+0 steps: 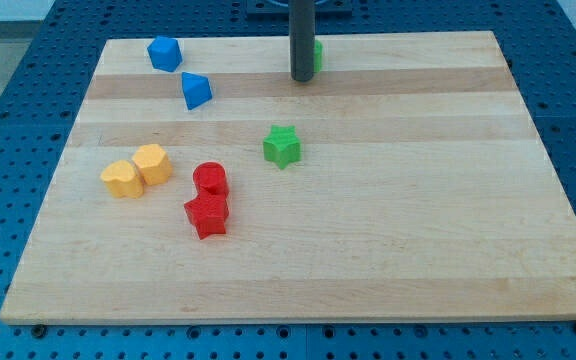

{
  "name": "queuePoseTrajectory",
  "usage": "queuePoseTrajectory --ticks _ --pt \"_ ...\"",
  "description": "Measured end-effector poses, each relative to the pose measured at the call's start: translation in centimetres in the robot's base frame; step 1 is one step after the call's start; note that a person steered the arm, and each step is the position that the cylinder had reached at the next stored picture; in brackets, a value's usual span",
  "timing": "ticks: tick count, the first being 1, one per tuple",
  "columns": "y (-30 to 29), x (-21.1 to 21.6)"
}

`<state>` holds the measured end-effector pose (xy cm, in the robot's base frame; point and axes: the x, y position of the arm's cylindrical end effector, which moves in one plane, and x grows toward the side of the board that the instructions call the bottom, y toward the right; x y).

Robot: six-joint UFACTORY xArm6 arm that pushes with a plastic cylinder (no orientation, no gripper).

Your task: Move the red star at the top right side of the board

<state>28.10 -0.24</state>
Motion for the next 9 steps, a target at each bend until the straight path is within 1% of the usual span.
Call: queuePoseTrajectory --ticks 1,2,3,4,6,8,9 --pt "-1.4 2.8" --pt "-4.4 6.0" --pt "-8.4 7.7" --pt "-10.4 10.5" --pt "-9.3 14.2" --pt "-4.8 17.8" --pt "-3.4 21.3"
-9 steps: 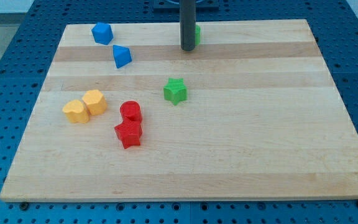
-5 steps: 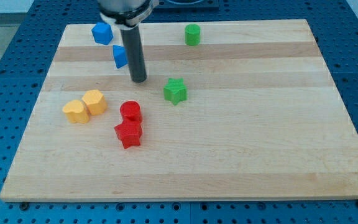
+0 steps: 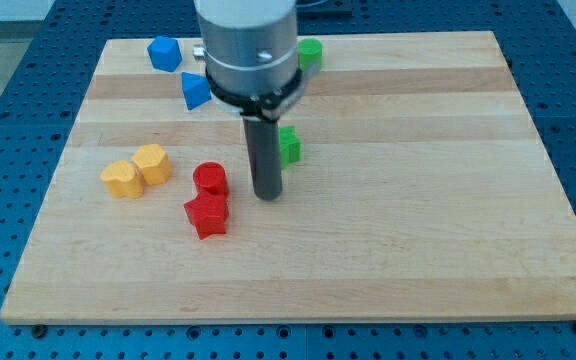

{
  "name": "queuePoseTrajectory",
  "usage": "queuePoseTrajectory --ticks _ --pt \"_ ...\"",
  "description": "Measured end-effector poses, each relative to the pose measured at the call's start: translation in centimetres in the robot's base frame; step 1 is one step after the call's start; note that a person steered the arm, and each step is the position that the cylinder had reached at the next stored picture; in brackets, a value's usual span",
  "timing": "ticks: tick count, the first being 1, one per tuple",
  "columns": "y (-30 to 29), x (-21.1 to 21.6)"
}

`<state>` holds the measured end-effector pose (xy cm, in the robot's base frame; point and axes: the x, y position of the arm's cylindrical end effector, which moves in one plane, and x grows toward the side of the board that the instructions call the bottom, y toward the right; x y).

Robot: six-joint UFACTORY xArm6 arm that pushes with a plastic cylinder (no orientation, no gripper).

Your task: Move the red star at the top right side of the board

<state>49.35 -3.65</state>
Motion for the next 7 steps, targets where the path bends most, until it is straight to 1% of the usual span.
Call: queuePoseTrajectory --ticks 1,2,3,4,6,7 --pt "-0.4 5.2" --pt "-4.2 8.3" --pt "-9.8 8.6" --pt "-11.9 7.4" --pt "-10.0 3.5" --pt "-6.2 3.4"
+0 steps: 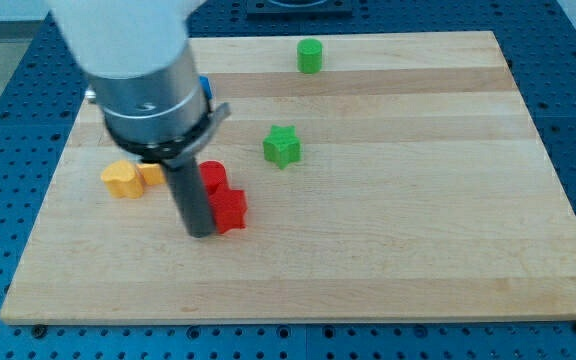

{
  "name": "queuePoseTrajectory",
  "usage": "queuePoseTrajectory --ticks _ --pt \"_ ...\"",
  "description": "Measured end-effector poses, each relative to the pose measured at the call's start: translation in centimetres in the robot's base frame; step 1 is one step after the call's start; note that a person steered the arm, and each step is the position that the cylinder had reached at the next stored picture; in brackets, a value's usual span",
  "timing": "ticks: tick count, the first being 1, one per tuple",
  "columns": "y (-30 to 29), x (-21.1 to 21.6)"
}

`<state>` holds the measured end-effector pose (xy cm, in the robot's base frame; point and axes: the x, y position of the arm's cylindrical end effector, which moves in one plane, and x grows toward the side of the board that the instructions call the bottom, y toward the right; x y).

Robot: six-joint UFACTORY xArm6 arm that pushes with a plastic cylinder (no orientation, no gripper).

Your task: Move the red star at the top right side of the board

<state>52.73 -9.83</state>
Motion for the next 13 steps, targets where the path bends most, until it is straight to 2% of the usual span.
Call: queuePoseTrajectory --ticks 4,5,6,7,8,10,13 --pt "11.2 -7.7" --pt "12.0 -8.8" --pt "10.8 -6.7" --pt "8.2 -7.1" --pt "7.9 -10.1" --pt "7.9 -11.2" --pt "16.7 -16.3"
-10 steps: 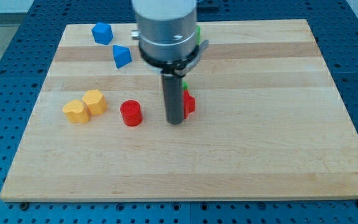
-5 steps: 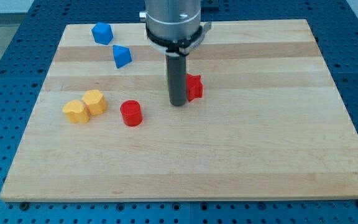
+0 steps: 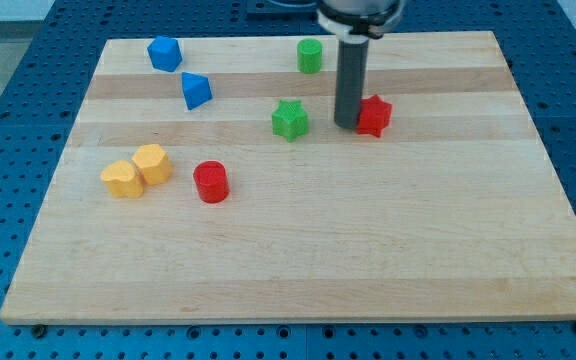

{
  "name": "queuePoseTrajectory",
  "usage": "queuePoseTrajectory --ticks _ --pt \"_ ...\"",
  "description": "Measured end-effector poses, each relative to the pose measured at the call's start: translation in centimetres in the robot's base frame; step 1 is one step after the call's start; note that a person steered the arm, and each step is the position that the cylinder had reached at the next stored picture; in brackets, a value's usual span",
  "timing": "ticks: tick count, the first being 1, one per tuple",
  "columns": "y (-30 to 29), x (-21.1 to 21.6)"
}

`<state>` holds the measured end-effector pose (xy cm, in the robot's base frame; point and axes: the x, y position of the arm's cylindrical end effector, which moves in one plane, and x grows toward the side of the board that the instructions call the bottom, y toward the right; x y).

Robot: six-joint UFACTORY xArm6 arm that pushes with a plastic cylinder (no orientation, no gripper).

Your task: Move the red star at the top right side of the board

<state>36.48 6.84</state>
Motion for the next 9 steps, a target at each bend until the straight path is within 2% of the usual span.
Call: queuePoseTrajectory --ticks 2,3,4,9 --pt "1.7 1.0" --pt "4.5 3.4" --pt "6.7 3.3" --pt "9.8 -3.8"
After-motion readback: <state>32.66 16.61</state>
